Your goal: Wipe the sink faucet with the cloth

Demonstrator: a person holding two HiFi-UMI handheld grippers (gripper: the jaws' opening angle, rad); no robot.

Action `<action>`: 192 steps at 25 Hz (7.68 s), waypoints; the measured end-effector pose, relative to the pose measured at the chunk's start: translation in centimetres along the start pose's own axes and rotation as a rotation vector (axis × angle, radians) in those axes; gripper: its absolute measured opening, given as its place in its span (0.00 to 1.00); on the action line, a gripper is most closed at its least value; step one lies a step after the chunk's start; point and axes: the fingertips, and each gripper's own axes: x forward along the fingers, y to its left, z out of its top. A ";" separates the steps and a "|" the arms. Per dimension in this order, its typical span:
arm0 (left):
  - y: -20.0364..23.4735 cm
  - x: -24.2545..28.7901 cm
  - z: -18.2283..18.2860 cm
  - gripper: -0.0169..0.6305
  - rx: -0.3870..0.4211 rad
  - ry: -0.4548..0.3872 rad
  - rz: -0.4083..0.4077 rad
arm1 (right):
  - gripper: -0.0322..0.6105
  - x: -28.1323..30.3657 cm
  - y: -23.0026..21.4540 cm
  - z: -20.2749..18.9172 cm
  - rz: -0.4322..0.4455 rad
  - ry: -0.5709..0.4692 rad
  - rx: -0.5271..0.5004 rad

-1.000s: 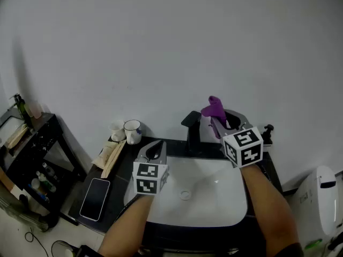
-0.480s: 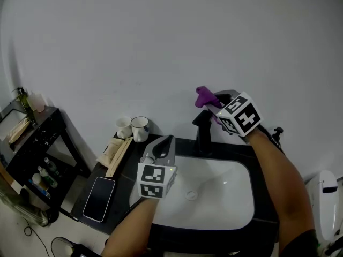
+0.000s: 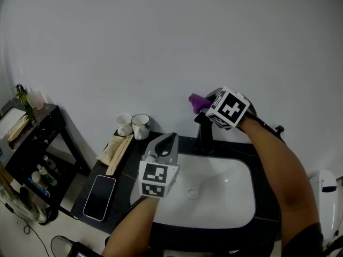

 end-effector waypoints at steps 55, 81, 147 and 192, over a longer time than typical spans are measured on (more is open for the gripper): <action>-0.4 0.7 -2.4 0.05 0.088 0.079 0.002 | 0.20 -0.4 7.3 -5.5 -0.092 0.155 -0.428; -0.6 0.7 -3.4 0.05 0.109 0.127 0.006 | 0.19 -5.9 14.1 -4.4 -0.055 0.106 -0.555; -0.7 0.9 -3.9 0.05 0.123 0.142 -0.001 | 0.19 1.0 18.2 -11.6 -0.252 0.136 -0.493; -1.5 1.1 -4.0 0.05 0.090 0.138 -0.031 | 0.21 0.0 2.3 -9.3 -0.462 -0.080 -0.040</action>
